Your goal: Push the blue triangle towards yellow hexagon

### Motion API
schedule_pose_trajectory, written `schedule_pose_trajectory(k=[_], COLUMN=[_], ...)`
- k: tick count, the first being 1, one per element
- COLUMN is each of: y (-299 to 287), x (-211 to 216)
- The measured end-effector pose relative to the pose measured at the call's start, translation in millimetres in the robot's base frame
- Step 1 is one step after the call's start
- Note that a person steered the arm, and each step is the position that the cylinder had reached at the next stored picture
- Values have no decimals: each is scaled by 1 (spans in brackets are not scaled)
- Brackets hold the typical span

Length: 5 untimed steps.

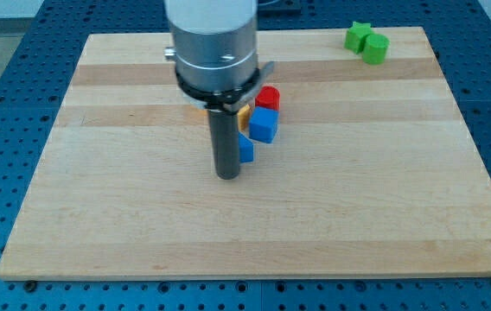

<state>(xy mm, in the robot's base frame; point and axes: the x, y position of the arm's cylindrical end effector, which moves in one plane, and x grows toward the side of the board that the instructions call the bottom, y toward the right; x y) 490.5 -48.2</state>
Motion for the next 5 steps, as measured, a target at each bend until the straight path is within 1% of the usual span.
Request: schedule_pose_trajectory(k=[2, 3, 4, 5], y=[-3, 26, 31, 37], x=[1, 1, 0, -24])
